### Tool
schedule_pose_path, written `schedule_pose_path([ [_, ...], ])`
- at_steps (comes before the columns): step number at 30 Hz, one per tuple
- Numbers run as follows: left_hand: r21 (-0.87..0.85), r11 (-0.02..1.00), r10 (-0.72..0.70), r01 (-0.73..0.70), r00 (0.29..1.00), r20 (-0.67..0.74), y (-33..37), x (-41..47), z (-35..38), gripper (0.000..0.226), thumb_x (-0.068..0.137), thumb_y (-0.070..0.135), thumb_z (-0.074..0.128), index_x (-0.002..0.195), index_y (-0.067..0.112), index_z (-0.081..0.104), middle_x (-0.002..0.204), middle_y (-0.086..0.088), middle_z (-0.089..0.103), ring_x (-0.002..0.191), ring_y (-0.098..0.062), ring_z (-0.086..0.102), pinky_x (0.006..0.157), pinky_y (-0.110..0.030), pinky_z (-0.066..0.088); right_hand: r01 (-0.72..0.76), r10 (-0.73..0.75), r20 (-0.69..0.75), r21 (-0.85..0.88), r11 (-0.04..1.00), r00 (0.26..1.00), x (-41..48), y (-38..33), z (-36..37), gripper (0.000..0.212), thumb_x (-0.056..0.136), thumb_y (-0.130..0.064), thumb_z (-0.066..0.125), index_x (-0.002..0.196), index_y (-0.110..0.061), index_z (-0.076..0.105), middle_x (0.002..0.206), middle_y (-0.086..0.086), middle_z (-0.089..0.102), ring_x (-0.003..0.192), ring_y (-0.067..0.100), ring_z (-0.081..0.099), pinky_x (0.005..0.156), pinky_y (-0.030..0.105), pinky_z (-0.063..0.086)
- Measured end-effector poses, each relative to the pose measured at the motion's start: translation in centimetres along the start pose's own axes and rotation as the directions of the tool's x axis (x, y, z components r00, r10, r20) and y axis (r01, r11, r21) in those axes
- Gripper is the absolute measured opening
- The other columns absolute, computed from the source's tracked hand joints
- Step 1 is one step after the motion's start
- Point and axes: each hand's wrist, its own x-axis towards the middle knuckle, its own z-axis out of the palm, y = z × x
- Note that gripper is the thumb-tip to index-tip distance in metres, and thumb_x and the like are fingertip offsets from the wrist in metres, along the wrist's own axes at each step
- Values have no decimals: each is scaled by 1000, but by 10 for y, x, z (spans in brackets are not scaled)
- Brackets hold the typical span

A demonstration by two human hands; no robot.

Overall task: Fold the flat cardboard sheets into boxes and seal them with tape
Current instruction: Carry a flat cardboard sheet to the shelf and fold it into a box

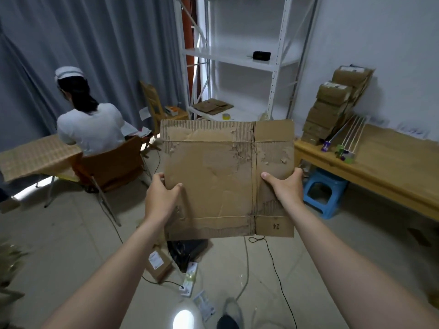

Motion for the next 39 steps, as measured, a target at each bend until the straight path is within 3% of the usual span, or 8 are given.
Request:
schedule_pose_path([
  [8, 57, 998, 6, -7, 1000, 20, 29, 185, 101, 38, 90, 33, 74, 119, 28, 49, 114, 4, 66, 103, -19, 65, 86, -44, 57, -3, 3, -10, 15, 1000, 1000, 186, -2, 86, 76, 75, -40, 87, 131, -14, 42, 123, 0, 51, 108, 15, 48, 84, 32, 40],
  [12, 52, 998, -23, 20, 999, 46, 56, 275, 150, 46, 94, 27, 70, 133, 16, 49, 124, -2, 64, 109, -21, 62, 81, -33, 49, -24, 24, 11, 29, 999, 1000, 283, -15, 132, 75, 73, -44, 87, 129, -22, 42, 129, 0, 56, 121, 26, 55, 98, 49, 49],
  [14, 49, 998, -29, 27, 999, 37, 64, 315, 167, 47, 94, 26, 70, 135, 14, 48, 128, -4, 63, 114, -24, 61, 82, -33, 48, -26, 24, 36, 43, 999, 999, 323, -25, 154, 73, 76, -38, 87, 131, -19, 43, 132, 5, 56, 122, 28, 55, 96, 43, 49],
  [20, 56, 998, -27, 28, 999, -24, 71, 420, 190, 47, 95, 24, 70, 137, 16, 50, 132, -7, 64, 118, -25, 61, 90, -37, 50, -16, 14, 75, 26, 1000, 997, 413, -54, 218, 74, 80, -36, 84, 135, -15, 41, 136, 6, 55, 123, 29, 55, 89, 34, 45],
  [24, 48, 999, -17, 19, 999, -39, 73, 490, 204, 51, 93, 26, 71, 138, 18, 49, 133, -6, 63, 120, -26, 61, 95, -41, 50, 2, -6, 78, 49, 999, 997, 470, -74, 264, 78, 78, -37, 86, 139, -17, 41, 137, 4, 55, 125, 27, 55, 99, 42, 50],
  [32, 21, 1000, 16, -16, 1000, 1, 63, 687, 245, 56, 92, 25, 73, 140, 14, 47, 133, -6, 63, 119, -26, 61, 86, -33, 49, 10, -13, 67, 42, 999, 998, 604, -114, 388, 76, 79, -37, 85, 136, -16, 39, 128, -1, 53, 119, 22, 54, 92, 38, 49],
  [36, 8, 1000, -4, 4, 1000, 21, 68, 783, 263, 55, 91, 28, 73, 138, 16, 49, 130, -4, 63, 116, -25, 62, 88, -39, 54, -2, 0, 52, 34, 999, 999, 670, -144, 442, 76, 80, -35, 84, 137, -16, 38, 122, -4, 51, 109, 15, 50, 90, 34, 45],
  [39, 14, 1000, 5, -5, 1000, 13, 76, 843, 267, 54, 90, 27, 74, 138, 16, 50, 130, -4, 64, 113, -24, 63, 84, -35, 51, -28, 26, 63, 41, 999, 998, 712, -166, 474, 76, 78, -35, 86, 135, -16, 39, 120, -4, 53, 108, 18, 54, 92, 38, 49],
])
